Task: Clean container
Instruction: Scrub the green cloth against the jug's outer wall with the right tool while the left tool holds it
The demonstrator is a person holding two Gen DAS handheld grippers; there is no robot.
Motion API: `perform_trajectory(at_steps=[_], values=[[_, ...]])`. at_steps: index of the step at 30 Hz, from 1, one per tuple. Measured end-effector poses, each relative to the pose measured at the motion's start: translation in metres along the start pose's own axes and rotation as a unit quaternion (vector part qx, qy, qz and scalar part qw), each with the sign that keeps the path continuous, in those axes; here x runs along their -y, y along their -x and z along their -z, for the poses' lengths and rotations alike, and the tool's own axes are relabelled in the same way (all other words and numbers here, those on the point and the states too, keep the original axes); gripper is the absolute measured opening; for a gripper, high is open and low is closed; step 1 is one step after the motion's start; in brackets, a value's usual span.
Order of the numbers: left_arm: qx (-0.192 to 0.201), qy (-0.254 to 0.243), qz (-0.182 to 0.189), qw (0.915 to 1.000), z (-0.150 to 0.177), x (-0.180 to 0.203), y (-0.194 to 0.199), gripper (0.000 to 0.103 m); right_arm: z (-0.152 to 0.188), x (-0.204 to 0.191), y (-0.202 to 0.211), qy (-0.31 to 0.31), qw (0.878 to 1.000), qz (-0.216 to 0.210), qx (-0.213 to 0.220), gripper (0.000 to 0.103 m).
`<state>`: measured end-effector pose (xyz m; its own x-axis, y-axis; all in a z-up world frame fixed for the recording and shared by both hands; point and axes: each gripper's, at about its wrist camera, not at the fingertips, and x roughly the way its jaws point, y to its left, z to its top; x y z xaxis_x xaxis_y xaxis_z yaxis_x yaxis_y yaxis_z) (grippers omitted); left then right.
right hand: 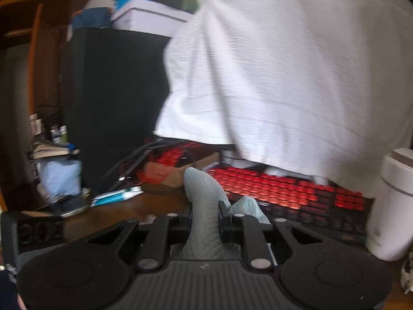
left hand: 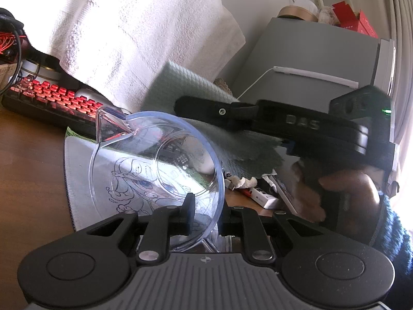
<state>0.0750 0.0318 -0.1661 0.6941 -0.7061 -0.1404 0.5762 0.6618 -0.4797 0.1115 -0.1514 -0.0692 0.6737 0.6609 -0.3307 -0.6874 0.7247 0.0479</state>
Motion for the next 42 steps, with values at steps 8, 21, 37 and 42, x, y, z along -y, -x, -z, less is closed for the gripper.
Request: perform_trajectory(at_steps=[8, 21, 37, 42], values=[[-0.001, -0.002, -0.002, 1.0000, 0.000, 0.001, 0.000, 0.017, 0.003, -0.016, 0.007, 0.012, 0.999, -0.050, 0.011, 0.016], [-0.001, -0.002, -0.002, 1.0000, 0.000, 0.001, -0.001, 0.017, 0.010, 0.042, 0.016, -0.056, 0.998, 0.030, 0.027, 0.015], [0.000, -0.001, -0.004, 1.0000, 0.001, 0.003, 0.001, 0.017, 0.014, -0.017, 0.016, -0.022, 0.999, -0.031, 0.034, 0.016], [0.000, -0.002, -0.005, 1.0000, 0.001, 0.003, 0.001, 0.017, 0.014, -0.006, 0.017, -0.020, 0.999, -0.030, 0.035, 0.015]])
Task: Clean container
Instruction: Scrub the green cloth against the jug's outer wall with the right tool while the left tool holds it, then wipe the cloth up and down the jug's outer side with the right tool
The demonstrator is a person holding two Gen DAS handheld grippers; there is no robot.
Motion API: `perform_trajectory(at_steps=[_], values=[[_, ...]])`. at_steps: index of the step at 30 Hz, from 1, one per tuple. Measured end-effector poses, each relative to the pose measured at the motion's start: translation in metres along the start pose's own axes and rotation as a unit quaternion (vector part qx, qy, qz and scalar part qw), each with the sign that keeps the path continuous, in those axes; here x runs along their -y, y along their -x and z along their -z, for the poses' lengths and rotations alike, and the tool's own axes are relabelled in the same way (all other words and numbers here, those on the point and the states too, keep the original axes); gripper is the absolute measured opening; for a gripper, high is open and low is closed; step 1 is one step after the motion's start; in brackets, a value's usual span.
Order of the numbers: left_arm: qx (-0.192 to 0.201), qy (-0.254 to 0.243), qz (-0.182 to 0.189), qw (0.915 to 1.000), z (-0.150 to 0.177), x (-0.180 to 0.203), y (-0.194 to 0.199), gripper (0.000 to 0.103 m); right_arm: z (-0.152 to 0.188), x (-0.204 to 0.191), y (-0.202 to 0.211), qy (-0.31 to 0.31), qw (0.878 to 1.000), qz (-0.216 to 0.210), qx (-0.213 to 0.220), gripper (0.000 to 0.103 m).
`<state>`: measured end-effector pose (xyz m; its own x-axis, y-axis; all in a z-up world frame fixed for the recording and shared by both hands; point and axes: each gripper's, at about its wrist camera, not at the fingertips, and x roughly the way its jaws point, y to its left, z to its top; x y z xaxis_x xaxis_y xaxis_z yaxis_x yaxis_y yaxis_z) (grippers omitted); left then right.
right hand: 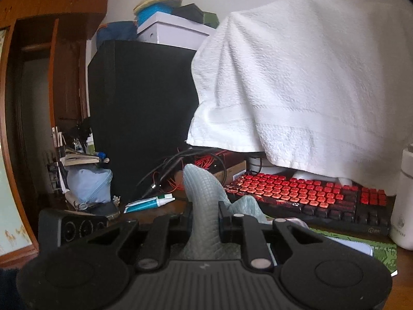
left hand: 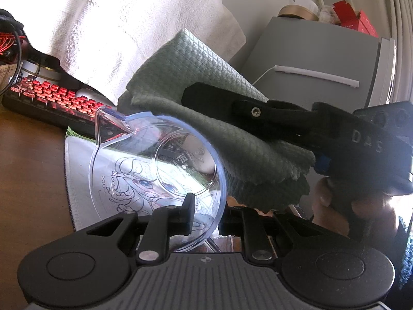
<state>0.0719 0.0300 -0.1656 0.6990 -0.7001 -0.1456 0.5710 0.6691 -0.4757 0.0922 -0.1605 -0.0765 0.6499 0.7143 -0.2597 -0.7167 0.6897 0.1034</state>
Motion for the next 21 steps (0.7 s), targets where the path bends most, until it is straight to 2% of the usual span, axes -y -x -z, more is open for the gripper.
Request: perform_trajectory(at_steps=[5, 10, 18, 21], values=[[0.000, -0.001, 0.000, 1.0000, 0.000, 0.000, 0.000, 0.017, 0.000, 0.026, 0.003, -0.021, 0.998, 0.054, 0.006, 0.015], [0.000, -0.001, 0.000, 1.0000, 0.000, -0.001, 0.000, 0.017, 0.001, 0.040, 0.007, -0.032, 0.996, 0.077, 0.008, 0.015], [0.000, -0.001, 0.000, 1.0000, 0.000, -0.001, -0.001, 0.017, 0.003, 0.035, 0.010, -0.035, 0.995, 0.091, 0.008, 0.016], [0.000, 0.000, 0.000, 1.0000, 0.000, -0.002, -0.001, 0.017, 0.003, 0.024, 0.012, -0.030, 0.997, 0.071, 0.007, 0.016]])
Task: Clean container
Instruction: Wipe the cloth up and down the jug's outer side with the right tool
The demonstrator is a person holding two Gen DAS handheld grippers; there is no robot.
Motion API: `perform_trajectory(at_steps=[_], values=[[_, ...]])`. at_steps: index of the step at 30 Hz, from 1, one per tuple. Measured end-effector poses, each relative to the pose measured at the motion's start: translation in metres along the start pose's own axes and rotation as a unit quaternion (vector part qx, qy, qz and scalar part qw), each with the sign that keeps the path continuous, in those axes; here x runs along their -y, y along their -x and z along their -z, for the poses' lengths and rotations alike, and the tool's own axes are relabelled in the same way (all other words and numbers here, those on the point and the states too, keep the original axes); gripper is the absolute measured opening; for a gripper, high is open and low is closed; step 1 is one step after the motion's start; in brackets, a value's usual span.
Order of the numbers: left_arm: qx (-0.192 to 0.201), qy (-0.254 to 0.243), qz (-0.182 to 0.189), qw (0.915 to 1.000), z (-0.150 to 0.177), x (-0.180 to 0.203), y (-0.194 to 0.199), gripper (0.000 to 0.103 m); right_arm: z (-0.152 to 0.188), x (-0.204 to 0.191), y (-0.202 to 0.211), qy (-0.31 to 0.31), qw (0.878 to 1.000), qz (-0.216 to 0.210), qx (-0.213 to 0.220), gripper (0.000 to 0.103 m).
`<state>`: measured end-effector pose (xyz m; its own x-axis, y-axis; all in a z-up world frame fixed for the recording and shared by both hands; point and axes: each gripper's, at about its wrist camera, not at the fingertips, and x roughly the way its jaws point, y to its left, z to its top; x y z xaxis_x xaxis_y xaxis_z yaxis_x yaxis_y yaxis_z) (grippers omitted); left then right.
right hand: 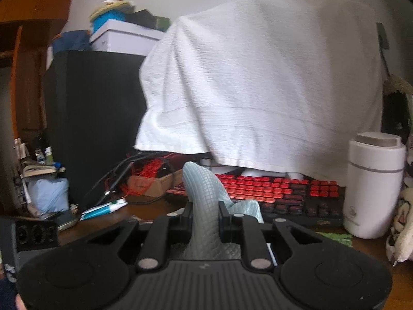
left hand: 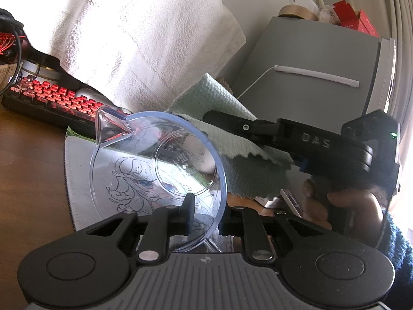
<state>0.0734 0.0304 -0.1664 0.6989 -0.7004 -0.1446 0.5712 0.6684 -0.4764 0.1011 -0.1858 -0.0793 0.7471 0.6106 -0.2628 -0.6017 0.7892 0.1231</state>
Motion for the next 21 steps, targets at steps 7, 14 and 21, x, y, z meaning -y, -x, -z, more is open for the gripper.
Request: perform_trajectory(at_steps=[7, 14, 21], values=[[0.000, 0.000, 0.000, 1.0000, 0.000, 0.000, -0.001, 0.017, 0.001, -0.030, -0.001, 0.029, 0.998, -0.064, -0.002, 0.016], [0.000, -0.001, -0.001, 1.0000, 0.000, 0.000, -0.001, 0.017, -0.002, -0.006, -0.002, 0.003, 0.999, -0.034, 0.002, 0.015], [0.000, -0.002, -0.001, 1.0000, 0.000, 0.001, 0.000, 0.017, -0.002, 0.025, 0.000, -0.034, 0.999, 0.014, 0.008, 0.016]])
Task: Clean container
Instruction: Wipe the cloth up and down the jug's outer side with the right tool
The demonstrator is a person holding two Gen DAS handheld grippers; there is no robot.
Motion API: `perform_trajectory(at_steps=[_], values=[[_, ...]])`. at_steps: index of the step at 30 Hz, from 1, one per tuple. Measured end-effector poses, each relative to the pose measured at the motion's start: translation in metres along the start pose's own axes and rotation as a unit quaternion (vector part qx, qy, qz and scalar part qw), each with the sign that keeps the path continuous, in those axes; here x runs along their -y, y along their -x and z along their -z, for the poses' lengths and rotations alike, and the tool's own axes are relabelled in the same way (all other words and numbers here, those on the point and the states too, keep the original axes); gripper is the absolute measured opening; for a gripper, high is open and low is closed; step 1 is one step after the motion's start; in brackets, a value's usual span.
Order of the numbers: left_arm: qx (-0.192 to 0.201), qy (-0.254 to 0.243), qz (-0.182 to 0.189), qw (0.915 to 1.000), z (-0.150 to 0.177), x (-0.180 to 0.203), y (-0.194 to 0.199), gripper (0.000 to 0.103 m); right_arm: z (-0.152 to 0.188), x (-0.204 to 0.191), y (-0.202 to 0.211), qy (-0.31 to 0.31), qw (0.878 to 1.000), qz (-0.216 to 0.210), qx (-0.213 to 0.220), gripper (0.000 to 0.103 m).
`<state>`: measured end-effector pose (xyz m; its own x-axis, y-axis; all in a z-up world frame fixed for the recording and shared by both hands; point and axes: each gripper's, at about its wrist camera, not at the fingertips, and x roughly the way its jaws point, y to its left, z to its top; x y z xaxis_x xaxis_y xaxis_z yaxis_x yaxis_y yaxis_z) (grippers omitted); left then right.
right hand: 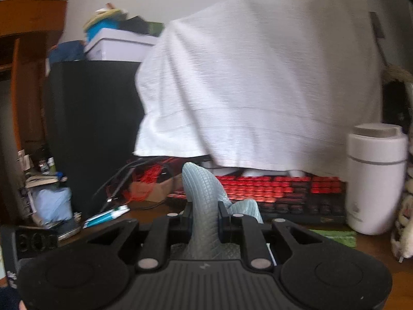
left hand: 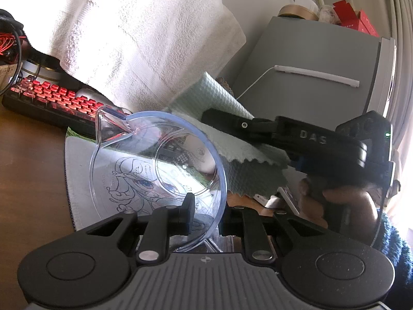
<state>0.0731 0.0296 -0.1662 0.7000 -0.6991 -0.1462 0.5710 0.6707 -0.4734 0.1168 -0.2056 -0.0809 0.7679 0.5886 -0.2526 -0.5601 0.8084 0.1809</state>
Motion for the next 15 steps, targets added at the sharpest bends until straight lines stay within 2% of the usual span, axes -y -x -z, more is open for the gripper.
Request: perform_trajectory(at_steps=[6, 11, 15], values=[[0.000, 0.000, 0.000, 1.0000, 0.000, 0.000, 0.000, 0.017, 0.003, -0.009, 0.003, 0.005, 1.000, 0.008, 0.003, 0.016], [0.000, 0.001, 0.000, 1.0000, 0.000, 0.000, 0.000, 0.017, 0.006, -0.032, 0.004, 0.013, 0.998, -0.055, -0.005, 0.016], [0.000, 0.000, -0.001, 1.0000, 0.000, 0.000, 0.000, 0.017, 0.009, -0.055, 0.003, 0.041, 0.996, -0.081, -0.007, 0.016]])
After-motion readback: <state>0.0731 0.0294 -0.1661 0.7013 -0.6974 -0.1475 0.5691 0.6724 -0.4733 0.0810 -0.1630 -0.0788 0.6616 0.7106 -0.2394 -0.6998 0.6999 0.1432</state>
